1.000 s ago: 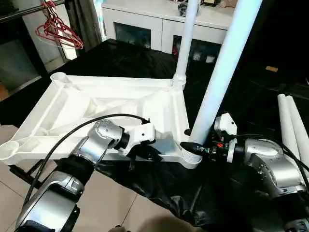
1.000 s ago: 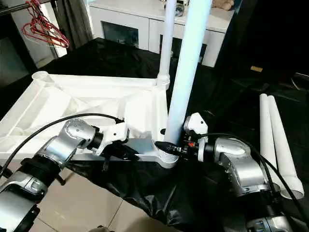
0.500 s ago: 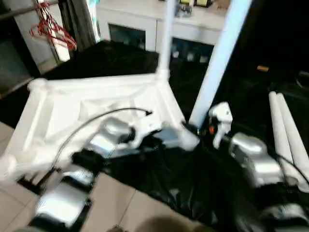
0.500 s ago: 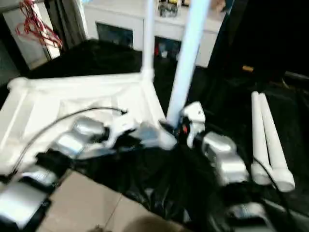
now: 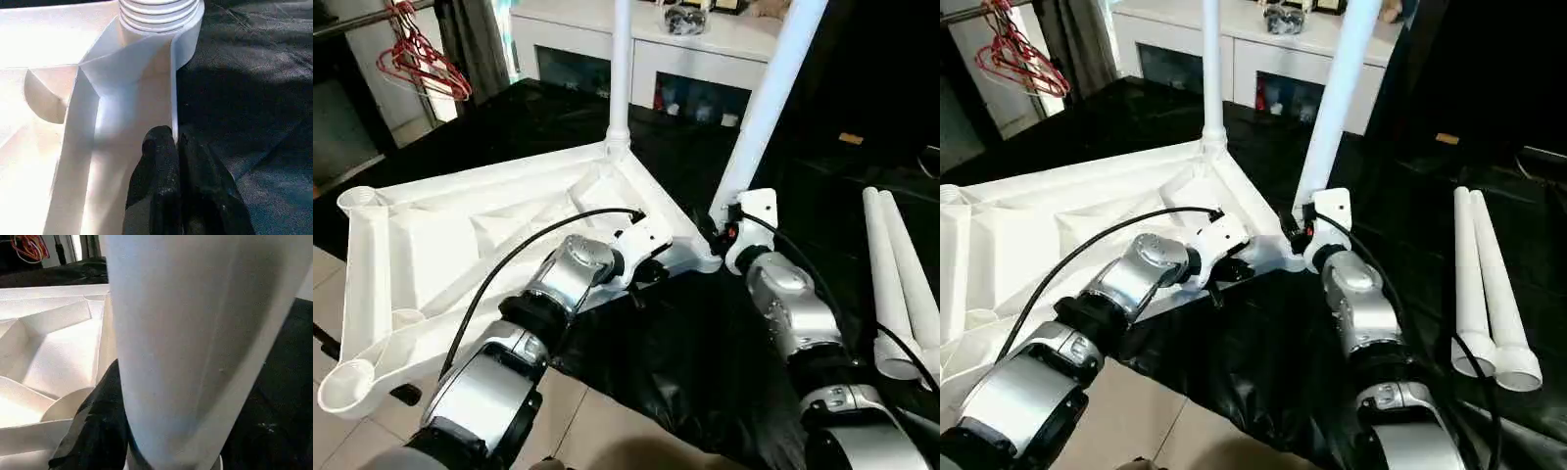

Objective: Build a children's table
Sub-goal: Insert table leg to table base

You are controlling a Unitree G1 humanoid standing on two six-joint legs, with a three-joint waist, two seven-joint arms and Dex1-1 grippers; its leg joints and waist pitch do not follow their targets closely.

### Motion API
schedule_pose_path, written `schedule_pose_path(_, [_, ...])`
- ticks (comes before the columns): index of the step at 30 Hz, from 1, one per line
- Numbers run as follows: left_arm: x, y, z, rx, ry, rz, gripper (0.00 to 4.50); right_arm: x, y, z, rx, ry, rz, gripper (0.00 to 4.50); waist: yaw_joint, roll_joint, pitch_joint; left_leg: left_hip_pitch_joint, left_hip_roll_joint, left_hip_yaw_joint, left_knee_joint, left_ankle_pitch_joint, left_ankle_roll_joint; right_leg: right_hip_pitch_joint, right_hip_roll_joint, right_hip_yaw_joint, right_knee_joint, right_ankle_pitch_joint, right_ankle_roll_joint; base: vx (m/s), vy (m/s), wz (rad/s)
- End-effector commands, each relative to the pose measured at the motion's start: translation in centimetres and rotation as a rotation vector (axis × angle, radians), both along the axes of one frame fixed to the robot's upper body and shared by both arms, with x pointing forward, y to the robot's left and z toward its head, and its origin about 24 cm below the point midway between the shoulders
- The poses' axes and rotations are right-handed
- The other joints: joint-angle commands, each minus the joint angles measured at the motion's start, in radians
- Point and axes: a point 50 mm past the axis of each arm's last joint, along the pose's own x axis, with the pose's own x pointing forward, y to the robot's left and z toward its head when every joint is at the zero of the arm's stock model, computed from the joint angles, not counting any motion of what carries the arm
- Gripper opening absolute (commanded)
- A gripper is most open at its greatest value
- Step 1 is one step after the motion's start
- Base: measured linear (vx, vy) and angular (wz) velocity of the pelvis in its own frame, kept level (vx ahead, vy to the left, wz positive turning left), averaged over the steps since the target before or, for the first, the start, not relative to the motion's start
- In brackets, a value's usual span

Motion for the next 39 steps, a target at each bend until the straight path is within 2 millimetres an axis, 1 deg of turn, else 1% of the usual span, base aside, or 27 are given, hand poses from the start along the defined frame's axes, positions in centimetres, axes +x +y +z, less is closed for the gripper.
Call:
schedule_pose_path(1, [1.2, -1.0, 2.7, -0.022, -0.119, 0.008, 0.0, -1.8, 1.6, -4.2, -0.004, 0.185, 0.048, 1.89, 0.001, 0.003, -0.053, 0.017, 0.041, -0.02, -0.087, -0.354, 0.001, 0.035, -0.08, 0.046, -0.104, -0.388, -0.168, 0.0, 0.0, 0.0])
schedule_pose_path(2, [1.1, -1.0, 2.7, -0.023, -0.119, 0.002, 0.0, -1.7, 1.4, -4.2, -0.023, 0.187, 0.023, 1.89, 0.0, 0.006, -0.052, 0.018, 0.041, -0.022, -0.088, -0.362, -0.001, 0.034, -0.08, 0.046, -0.106, -0.412, -0.16, 0.0, 0.0, 0.0])
schedule_pose_path(5, [1.1, -1.0, 2.7, -0.024, -0.119, -0.011, 0.0, -1.6, 1.4, -3.9, 0.018, 0.176, 0.022, 1.89, -0.002, 0.004, -0.051, 0.02, 0.041, -0.023, -0.089, -0.385, -0.007, 0.03, -0.08, 0.045, -0.112, -0.453, -0.144, 0.0, 0.0, 0.0])
schedule_pose_path(6, [1.1, -1.0, 2.7, -0.024, -0.119, -0.012, 0.0, -1.6, 1.3, -3.9, 0.021, 0.175, 0.022, 2.24, -0.002, 0.005, -0.05, 0.02, 0.041, -0.024, -0.09, -0.388, -0.006, 0.03, -0.081, 0.046, -0.113, -0.459, -0.141, 0.0, 0.0, 0.0])
schedule_pose_path(7, [1.1, -0.9, 2.7, -0.026, -0.118, -0.016, 0.0, -1.5, 1.2, -3.7, 0.034, 0.169, 0.021, 2.24, -0.001, 0.005, -0.051, 0.021, 0.042, -0.024, -0.09, -0.388, -0.006, 0.029, -0.081, 0.046, -0.113, -0.456, -0.141, 0.0, 0.0, 0.0])
schedule_pose_path(8, [1.0, -0.9, 2.7, -0.028, -0.118, -0.02, 0.0, -1.4, 1.1, -3.6, 0.042, 0.165, 0.018, 2.62, -0.001, 0.005, -0.051, 0.02, 0.042, -0.024, -0.091, -0.386, -0.004, 0.03, -0.081, 0.046, -0.112, -0.447, -0.143, 0.0, 0.0, 0.0])
schedule_pose_path(11, [1.0, -0.8, 2.7, -0.026, -0.117, -0.021, 0.0, -1.2, 0.8, -3.4, 0.045, 0.155, 0.004, 2.64, -0.002, 0.006, -0.052, 0.019, 0.043, -0.024, -0.092, -0.377, -0.002, 0.03, -0.081, 0.047, -0.11, -0.422, -0.154, 0.0, 0.0, 0.0])
schedule_pose_path(13, [1.0, -0.7, 2.7, -0.027, -0.12, -0.027, 0.0, -1.0, 0.6, -2.9, 0.048, 0.135, 0.001, 3.0, 0.0, 0.004, -0.054, 0.016, 0.044, -0.022, -0.091, -0.356, 0.0, 0.033, -0.081, 0.047, -0.106, -0.386, -0.162, 0.0, 0.0, 0.0])
schedule_pose_path(15, [0.9, -0.6, 2.7, -0.033, -0.119, -0.034, 0.0, -0.8, 0.4, -2.4, 0.063, 0.105, 0.009, 3.09, 0.001, 0.007, -0.055, 0.015, 0.045, -0.021, -0.092, -0.33, 0.007, 0.035, -0.08, 0.048, -0.102, -0.342, -0.176, 0.0, 0.0, 0.0])
schedule_pose_path(16, [0.9, -0.4, 2.7, -0.035, -0.122, -0.044, 0.0, -0.7, 0.4, -1.5, 0.086, 0.065, 0.044, 3.18, 0.001, 0.007, -0.055, 0.014, 0.045, -0.02, -0.092, -0.324, 0.008, 0.036, -0.08, 0.048, -0.101, -0.329, -0.18, 0.0, 0.0, 0.0])
schedule_pose_path(17, [0.9, -0.3, 2.7, -0.035, -0.123, -0.045, 0.0, -0.6, 0.5, -1.3, 0.091, 0.05, 0.056, 3.18, 0.002, 0.006, -0.056, 0.012, 0.045, -0.019, -0.092, -0.311, 0.014, 0.04, -0.081, 0.049, -0.098, -0.306, -0.186, 0.0, 0.0, 0.0])
schedule_pose_path(19, [0.8, -0.2, 2.7, -0.039, -0.127, -0.059, 0.0, -0.6, 0.4, -0.7, 0.112, 0.026, 0.079, 3.41, 0.004, 0.006, -0.06, 0.009, 0.045, -0.017, -0.088, -0.258, 0.027, 0.044, -0.08, 0.049, -0.09, -0.232, -0.203, 0.0, 0.0, 0.0])
schedule_pose_path(20, [0.6, -0.1, 2.5, -0.043, -0.131, -0.086, 0.0, -0.7, 0.4, -0.2, 0.118, 0.002, 0.116, 3.5, 0.004, 0.004, -0.06, 0.009, 0.044, -0.015, -0.086, -0.246, 0.036, 0.046, -0.079, 0.049, -0.09, -0.218, -0.204, 0.0, 0.0, 0.0])
schedule_pose_path(22, [0.4, 0.0, 2.4, -0.049, -0.137, -0.123, 0.0, -0.9, 0.3, 0.3, 0.114, -0.017, 0.164, 3.6, 0.007, 0.004, -0.066, 0.005, 0.044, -0.015, -0.081, -0.185, 0.057, 0.052, -0.079, 0.049, -0.077, -0.128, -0.219, 0.0, 0.0, 0.0])
schedule_pose_path(23, [0.2, 0.2, 2.3, -0.05, -0.13, -0.142, 0.0, -1.2, 0.2, 0.5, 0.102, -0.027, 0.216, 3.69, 0.008, 0.005, -0.071, 0.001, 0.044, -0.015, -0.076, -0.133, 0.074, 0.055, -0.077, 0.047, -0.067, -0.051, -0.234, 0.0, 0.0, 0.0])
schedule_pose_path(24, [0.1, 0.3, 2.2, -0.048, -0.127, -0.155, 0.0, -1.5, 0.2, 0.7, 0.083, -0.035, 0.256, 3.69, 0.009, 0.006, -0.074, 0.001, 0.044, -0.014, -0.07, -0.09, 0.095, 0.056, -0.075, 0.046, -0.058, 0.027, -0.248, 0.0, 0.0, 0.0])
schedule_pose_path(25, [0.1, 0.3, 2.2, -0.048, -0.127, -0.155, 0.0, -1.5, 0.2, 0.7, 0.083, -0.035, 0.256, 3.69, 0.009, 0.005, -0.073, -0.001, 0.045, -0.014, -0.069, -0.072, 0.105, 0.058, -0.076, 0.045, -0.054, 0.06, -0.254, 0.0, 0.0, 0.0])
schedule_pose_path(26, [-0.2, 0.6, 2.2, -0.055, -0.121, -0.195, 0.0, -2.2, 0.0, 1.0, 0.044, -0.045, 0.351, 3.69, 0.01, 0.007, -0.072, -0.001, 0.045, -0.015, -0.069, -0.064, 0.118, 0.058, -0.075, 0.043, -0.053, 0.083, -0.266, 0.0, 0.0, 0.0])
schedule_pose_path(27, [-0.4, 0.8, 2.1, -0.057, -0.117, -0.212, 0.0, -2.6, -0.2, 1.1, 0.02, -0.049, 0.396, 3.69, 0.011, 0.007, -0.074, 0.003, 0.047, -0.013, -0.065, -0.067, 0.127, 0.057, -0.076, 0.044, -0.05, 0.103, -0.275, 0.0, 0.0, 0.0])
schedule_pose_path(28, [-0.4, 0.8, 2.1, -0.057, -0.117, -0.212, 0.0, -2.6, -0.2, 1.1, 0.02, -0.049, 0.396, 3.69, 0.011, 0.008, -0.073, 0.002, 0.049, -0.014, -0.066, -0.066, 0.132, 0.058, -0.077, 0.044, -0.05, 0.106, -0.278, 0.0, 0.0, 0.0])
schedule_pose_path(30, [-0.9, 1.2, 2.2, -0.081, -0.109, -0.272, 0.0, -3.5, -1.0, 1.4, -0.013, -0.039, 0.483, 3.69, 0.011, 0.006, -0.072, 0.004, 0.05, -0.013, -0.065, -0.078, 0.134, 0.058, -0.078, 0.044, -0.052, 0.091, -0.287, 0.0, 0.0, 0.0])
schedule_pose_path(31, [-1.1, 1.3, 2.2, -0.093, -0.107, -0.305, 0.0, -4.0, -1.5, 1.5, -0.035, -0.033, 0.526, 3.69, 0.012, 0.009, -0.071, 0.004, 0.05, -0.013, -0.066, -0.085, 0.133, 0.058, -0.077, 0.044, -0.053, 0.079, -0.287, 0.0, 0.0, 0.0])
schedule_pose_path(32, [-1.2, 1.4, 2.2, -0.095, -0.106, -0.31, 0.0, -4.1, -1.6, 1.5, -0.038, -0.032, 0.533, 3.69, 0.013, 0.007, -0.07, 0.005, 0.051, -0.011, -0.066, -0.102, 0.13, 0.059, -0.079, 0.046, -0.055, 0.061, -0.285, 0.0, 0.0, 0.0])
schedule_pose_path(34, [-1.7, 1.8, 2.2, -0.101, -0.084, -0.361, 0.0, -4.9, -2.4, 1.7, -0.082, -0.016, 0.62, 3.69, 0.015, 0.008, -0.066, 0.007, 0.051, -0.01, -0.069, -0.144, 0.111, 0.056, -0.079, 0.046, -0.063, -0.012, -0.277, 0.0, 0.0, 0.0])
schedule_pose_path(35, [-1.9, 2.0, 2.1, -0.103, -0.079, -0.385, 0.0, -5.2, -2.7, 1.8, -0.097, -0.005, 0.65, 3.69, 0.017, 0.01, -0.064, 0.007, 0.052, -0.011, -0.07, -0.155, 0.106, 0.057, -0.079, 0.046, -0.066, -0.035, -0.271, 0.0, 0.0, 0.0])
schedule_pose_path(36, [-2.1, 2.2, 2.1, -0.104, -0.065, -0.405, 0.0, -5.5, -3.0, 1.8, -0.114, 0.006, 0.684, 3.69, 0.018, 0.01, -0.061, 0.009, 0.053, -0.009, -0.071, -0.174, 0.098, 0.054, -0.079, 0.048, -0.071, -0.074, -0.262, 0.0, 0.0, 0.0])
schedule_pose_path(39, [-2.6, 2.8, 2.0, -0.108, -0.046, -0.456, 0.0, -6.1, -3.5, 2.0, -0.16, 0.035, 0.753, 3.69, 0.026, 0.008, -0.063, 0.013, 0.056, -0.01, -0.073, -0.18, 0.078, 0.053, -0.078, 0.048, -0.071, -0.109, -0.252, 0.0, 0.0, 0.0])
